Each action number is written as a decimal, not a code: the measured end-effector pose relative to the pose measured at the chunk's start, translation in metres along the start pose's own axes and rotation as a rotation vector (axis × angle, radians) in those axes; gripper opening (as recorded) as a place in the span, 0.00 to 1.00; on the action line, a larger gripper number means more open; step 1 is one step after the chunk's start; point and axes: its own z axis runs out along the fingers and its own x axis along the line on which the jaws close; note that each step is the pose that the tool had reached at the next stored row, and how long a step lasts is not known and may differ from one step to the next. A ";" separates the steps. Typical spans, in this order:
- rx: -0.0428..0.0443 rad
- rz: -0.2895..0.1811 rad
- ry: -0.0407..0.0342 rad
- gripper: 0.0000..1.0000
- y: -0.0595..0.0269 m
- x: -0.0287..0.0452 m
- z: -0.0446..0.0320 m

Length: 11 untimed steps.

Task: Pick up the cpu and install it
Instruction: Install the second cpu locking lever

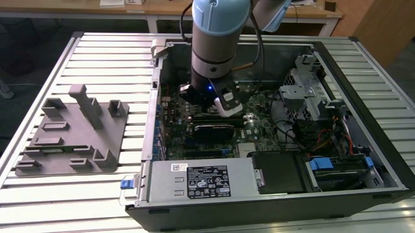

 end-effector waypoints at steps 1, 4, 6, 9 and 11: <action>0.0003 0.001 -0.0002 0.11 0.0004 -0.0013 0.0000; 0.0021 0.005 -0.0012 0.11 0.0019 -0.0058 0.0002; 0.0056 0.008 -0.0019 0.11 0.0034 -0.0082 0.0004; 0.0131 0.010 -0.0029 0.11 0.0075 -0.0095 0.0012; 0.0159 0.012 -0.0033 0.11 0.0107 -0.0102 0.0018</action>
